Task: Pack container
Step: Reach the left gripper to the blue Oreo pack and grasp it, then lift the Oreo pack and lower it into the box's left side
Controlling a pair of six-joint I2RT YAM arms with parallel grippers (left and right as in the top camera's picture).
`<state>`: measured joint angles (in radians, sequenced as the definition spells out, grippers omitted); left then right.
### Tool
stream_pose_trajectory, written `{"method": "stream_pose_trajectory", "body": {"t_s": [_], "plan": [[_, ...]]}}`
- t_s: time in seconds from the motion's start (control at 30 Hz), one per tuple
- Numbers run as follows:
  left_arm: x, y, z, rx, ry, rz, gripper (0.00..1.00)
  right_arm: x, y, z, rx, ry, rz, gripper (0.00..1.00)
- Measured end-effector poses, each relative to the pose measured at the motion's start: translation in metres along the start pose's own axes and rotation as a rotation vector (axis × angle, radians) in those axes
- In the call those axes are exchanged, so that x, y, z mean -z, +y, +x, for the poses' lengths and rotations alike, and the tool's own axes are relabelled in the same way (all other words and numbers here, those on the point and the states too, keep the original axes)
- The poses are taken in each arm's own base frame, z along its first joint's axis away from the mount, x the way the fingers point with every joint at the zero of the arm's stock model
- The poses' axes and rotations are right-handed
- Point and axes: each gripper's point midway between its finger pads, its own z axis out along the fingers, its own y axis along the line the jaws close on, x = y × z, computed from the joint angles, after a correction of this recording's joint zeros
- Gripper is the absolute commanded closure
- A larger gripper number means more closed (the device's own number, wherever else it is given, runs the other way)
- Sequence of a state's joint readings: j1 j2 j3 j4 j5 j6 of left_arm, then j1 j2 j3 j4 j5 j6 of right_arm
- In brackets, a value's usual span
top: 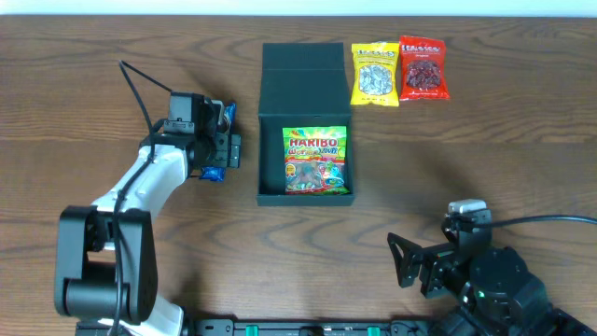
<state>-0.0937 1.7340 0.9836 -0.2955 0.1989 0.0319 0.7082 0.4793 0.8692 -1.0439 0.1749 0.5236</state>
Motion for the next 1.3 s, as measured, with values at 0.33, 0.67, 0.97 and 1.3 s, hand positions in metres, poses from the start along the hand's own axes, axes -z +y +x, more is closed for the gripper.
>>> {"method": "stream_pose_trajectory", "body": {"t_s": [0.33,0.67,0.97,1.3], "plan": [[-0.015,-0.003,0.004,-0.012,0.018,0.011,0.27,0.0,0.0,0.0,0.0,0.0,0.0,0.01],[-0.028,-0.002,0.009,-0.012,0.047,0.008,0.58,0.0,0.0,0.0,0.0,0.0,0.0,0.01],[-0.023,-0.003,0.016,0.005,0.089,0.01,0.71,0.0,0.0,0.0,0.0,0.0,0.0,0.01],[0.055,-0.021,-0.022,-0.023,-0.03,0.02,0.78,0.0,0.0,0.0,0.0,0.0,0.0,0.01]]}}
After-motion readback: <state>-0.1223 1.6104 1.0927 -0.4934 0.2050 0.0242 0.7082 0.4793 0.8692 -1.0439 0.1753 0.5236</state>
